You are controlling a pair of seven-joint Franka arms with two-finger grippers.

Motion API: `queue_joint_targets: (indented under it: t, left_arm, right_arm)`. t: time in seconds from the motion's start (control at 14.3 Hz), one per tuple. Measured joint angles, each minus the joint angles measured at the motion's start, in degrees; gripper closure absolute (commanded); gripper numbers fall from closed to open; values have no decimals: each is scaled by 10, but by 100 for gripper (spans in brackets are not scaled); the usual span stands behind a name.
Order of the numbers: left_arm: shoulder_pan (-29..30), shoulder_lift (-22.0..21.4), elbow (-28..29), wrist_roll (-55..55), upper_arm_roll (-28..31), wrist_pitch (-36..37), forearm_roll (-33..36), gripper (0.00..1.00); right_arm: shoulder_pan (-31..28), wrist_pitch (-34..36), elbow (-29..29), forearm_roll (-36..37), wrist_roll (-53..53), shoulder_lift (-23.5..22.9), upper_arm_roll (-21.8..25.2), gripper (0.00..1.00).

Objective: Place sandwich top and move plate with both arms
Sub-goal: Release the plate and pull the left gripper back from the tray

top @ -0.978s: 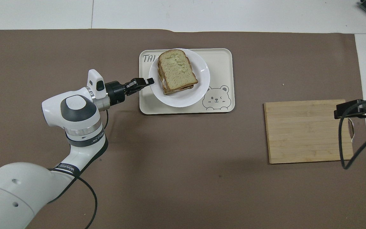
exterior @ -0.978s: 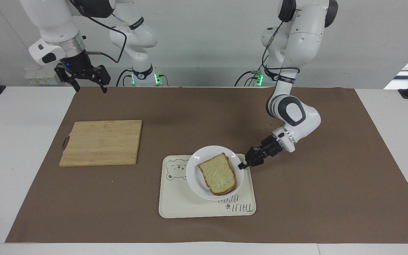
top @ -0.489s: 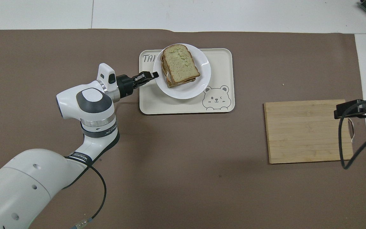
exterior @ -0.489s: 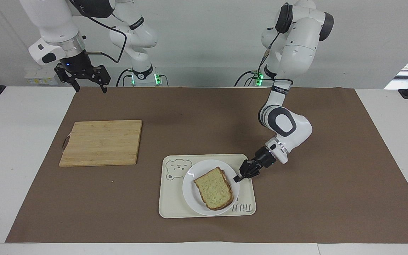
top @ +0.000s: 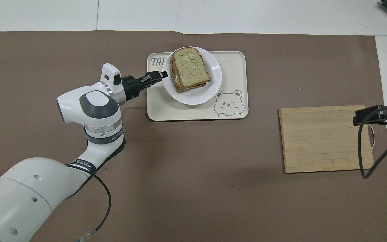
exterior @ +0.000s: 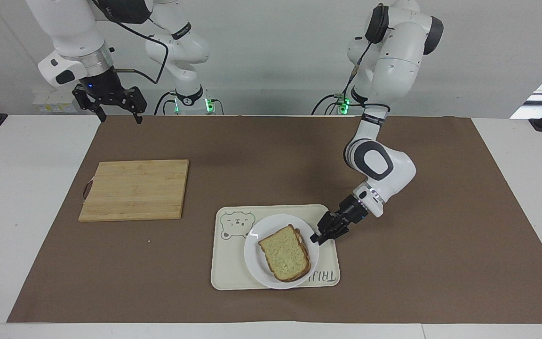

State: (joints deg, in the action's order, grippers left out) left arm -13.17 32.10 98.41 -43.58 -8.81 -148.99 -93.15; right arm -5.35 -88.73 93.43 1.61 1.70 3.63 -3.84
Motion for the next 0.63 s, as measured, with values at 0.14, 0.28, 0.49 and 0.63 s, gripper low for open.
queue_joint_targets:
  t: [0.14,0.28,0.49,0.63]
  left_arm:
    - [1,-8,-5,9,6,-20,35,0]
    - [1,-21,-8,16,10,-52,88,0]
    - [1,-51,-10,19,28,-67,137,0]
    - [1,-73,-10,23,50,-67,158,0]
  right_arm:
    - [0,0,0,0,0,0,0,0]
    - [0,0,0,0,0,0,0,0]
    - [0,0,0,0,0,0,0,0]
    - [0,0,0,0,0,0,0,0]
